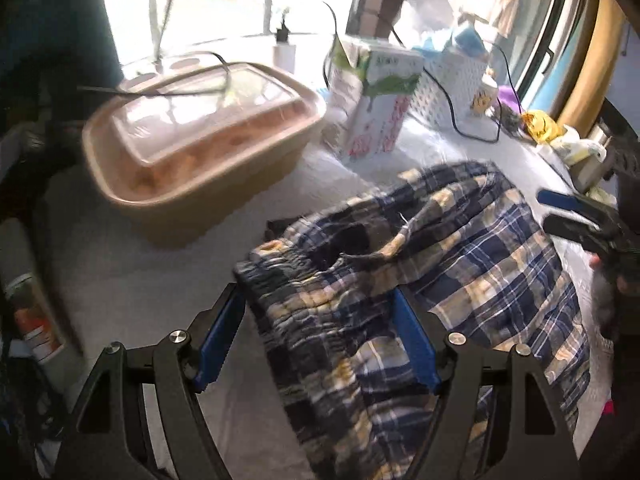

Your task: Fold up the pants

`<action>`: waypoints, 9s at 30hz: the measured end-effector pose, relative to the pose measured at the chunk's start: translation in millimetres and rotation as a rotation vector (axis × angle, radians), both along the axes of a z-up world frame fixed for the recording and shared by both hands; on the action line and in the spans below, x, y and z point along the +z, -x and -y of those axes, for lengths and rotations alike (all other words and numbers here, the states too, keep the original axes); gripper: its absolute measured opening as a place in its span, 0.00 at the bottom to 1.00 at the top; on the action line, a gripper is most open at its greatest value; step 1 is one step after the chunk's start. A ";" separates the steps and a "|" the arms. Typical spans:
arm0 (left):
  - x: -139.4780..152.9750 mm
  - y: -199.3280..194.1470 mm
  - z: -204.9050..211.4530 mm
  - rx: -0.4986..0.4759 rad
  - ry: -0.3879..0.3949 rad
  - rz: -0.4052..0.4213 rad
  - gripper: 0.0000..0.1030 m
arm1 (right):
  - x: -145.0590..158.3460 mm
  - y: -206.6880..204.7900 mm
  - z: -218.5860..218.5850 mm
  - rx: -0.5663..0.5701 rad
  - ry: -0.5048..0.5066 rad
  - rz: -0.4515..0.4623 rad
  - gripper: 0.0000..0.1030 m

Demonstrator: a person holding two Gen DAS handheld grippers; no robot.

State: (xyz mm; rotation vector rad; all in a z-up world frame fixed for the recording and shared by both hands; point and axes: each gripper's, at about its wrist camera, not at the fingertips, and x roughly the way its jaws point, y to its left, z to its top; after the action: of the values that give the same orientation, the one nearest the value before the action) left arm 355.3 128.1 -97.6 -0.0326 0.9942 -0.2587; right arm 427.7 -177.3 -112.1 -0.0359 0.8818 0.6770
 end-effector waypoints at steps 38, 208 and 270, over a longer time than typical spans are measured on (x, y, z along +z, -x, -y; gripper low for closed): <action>121.0 113.1 14.2 0.145 0.088 0.405 0.24 | 135.6 108.5 -33.2 0.279 -0.165 0.351 0.18; 152.5 365.6 101.3 0.406 -0.140 0.690 0.99 | 175.6 343.9 90.4 -0.111 -0.052 0.611 1.00; 154.9 376.9 109.1 0.461 -0.154 0.681 0.99 | 173.1 346.4 90.1 -0.126 -0.050 0.569 1.00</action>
State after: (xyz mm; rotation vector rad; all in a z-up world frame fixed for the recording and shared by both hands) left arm -21.6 18.9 57.3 -0.0290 0.3062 0.2260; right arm 81.3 -267.4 60.9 -0.1209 0.3167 0.5300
